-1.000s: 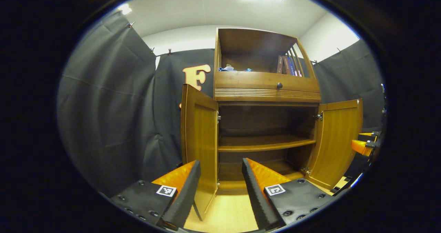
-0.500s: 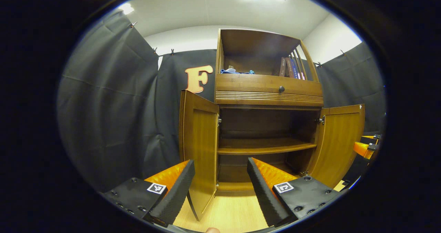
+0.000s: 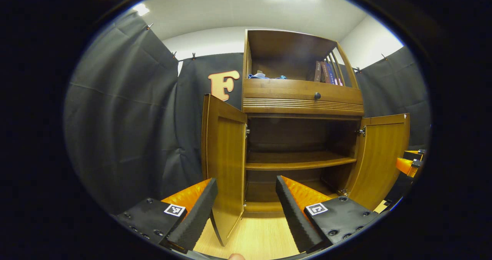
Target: Open the right door of the double-door shoe cabinet with the right hand, and open the left door with the left hand.
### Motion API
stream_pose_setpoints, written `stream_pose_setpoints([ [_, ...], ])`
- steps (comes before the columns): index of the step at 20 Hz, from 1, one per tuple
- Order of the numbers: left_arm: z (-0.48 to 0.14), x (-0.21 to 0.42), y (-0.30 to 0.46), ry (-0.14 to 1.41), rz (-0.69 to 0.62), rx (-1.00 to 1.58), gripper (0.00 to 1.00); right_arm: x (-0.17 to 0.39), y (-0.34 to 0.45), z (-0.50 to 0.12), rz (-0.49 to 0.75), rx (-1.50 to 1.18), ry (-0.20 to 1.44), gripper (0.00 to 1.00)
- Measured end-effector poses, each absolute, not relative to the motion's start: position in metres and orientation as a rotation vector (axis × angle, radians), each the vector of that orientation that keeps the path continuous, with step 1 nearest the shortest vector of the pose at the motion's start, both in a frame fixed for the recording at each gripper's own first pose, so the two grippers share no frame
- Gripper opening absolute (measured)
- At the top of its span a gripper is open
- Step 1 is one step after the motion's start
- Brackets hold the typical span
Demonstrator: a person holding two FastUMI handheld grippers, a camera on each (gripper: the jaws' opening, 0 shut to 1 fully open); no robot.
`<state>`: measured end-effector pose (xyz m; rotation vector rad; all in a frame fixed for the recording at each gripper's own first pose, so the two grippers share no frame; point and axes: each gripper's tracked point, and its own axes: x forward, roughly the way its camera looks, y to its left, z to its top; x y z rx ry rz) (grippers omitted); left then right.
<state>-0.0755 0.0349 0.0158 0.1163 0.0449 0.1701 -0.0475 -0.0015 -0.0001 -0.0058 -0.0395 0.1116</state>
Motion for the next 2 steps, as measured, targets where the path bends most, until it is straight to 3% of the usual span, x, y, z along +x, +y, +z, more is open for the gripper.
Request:
stream_pose_setpoints([
  [1, 0.0173, -0.0761, 0.0368, 0.041, 0.173, 0.115, 0.96, -0.048, -0.0009, 0.001, 0.114, -0.008, -0.043, 0.92],
  [2, 0.0193, -0.0774, 0.0391, 0.036, 0.179, 0.115, 0.96, -0.0495, 0.0004, 0.0031, 0.115, -0.01, -0.048, 0.99],
])
